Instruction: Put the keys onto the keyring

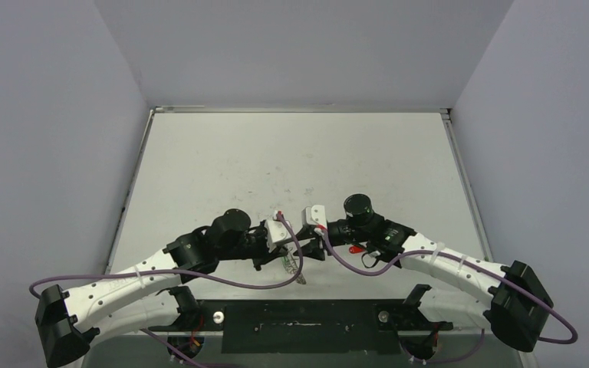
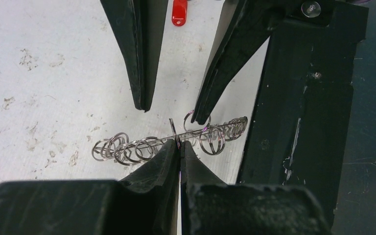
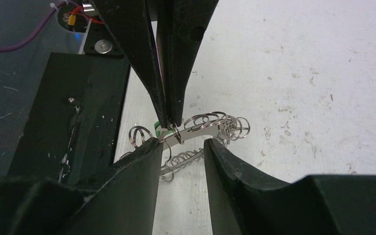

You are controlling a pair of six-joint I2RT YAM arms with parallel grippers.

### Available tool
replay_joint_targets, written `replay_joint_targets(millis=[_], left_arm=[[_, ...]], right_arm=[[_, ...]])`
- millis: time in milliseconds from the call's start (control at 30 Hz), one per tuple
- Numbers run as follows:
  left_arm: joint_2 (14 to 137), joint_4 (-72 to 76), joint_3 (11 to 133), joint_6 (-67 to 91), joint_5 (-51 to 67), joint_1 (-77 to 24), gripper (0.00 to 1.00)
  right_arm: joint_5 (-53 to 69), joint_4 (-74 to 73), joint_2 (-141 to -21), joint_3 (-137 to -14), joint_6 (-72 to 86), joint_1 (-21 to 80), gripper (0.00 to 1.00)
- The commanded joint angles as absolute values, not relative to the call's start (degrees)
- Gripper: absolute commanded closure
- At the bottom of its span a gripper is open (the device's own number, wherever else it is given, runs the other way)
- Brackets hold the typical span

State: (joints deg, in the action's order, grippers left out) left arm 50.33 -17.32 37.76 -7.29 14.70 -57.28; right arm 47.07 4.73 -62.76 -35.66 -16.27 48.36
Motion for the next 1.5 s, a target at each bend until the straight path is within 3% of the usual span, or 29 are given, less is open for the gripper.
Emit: replay_joint_targets(millis=[0, 200, 400, 600, 633, 733, 867, 1167, 1467], left_arm=[[49.9, -13.2, 38.7, -8.1, 16.9, -57.2, 1.00], [50.4, -12.3, 38.2, -8.1, 17.1, -57.2, 1.00], [50.9, -11.8, 38.2, -8.2, 17.3, -57.2, 1.00], [49.8, -11.4, 37.4, -8.5, 15.7, -57.2, 1.00], [49.4, -11.0, 36.9, -8.5, 15.0, -57.2, 0.98], [47.4, -9.8, 35.1, -9.2, 13.7, -57.2, 0.73], [43.6, -4.7, 30.2, -10.6, 12.5, -57.2, 0.67], [35.8, 15.2, 17.6, -8.3, 11.6, -57.2, 0.69], [34.7, 22.5, 14.0, -7.1, 12.3, -57.2, 0.89]], right_arm=[[49.4, 9.4, -64.8, -38.4, -17.3, 49.7, 0.62], [49.6, 9.9, -66.6, -39.1, -17.5, 51.0, 0.69], [49.5, 8.1, -67.4, -39.8, -18.9, 51.2, 1.00], [48.5, 8.3, -66.6, -39.0, -18.8, 51.1, 1.00], [48.1, 9.2, -66.1, -38.6, -18.2, 51.1, 1.00], [46.1, 12.8, -64.5, -36.5, -16.0, 51.0, 1.00], [45.0, 17.7, -62.8, -33.7, -13.5, 50.7, 1.00], [45.4, 26.4, -61.1, -30.2, -7.8, 49.8, 1.00], [46.3, 31.7, -61.6, -29.5, -4.0, 49.7, 1.00]])
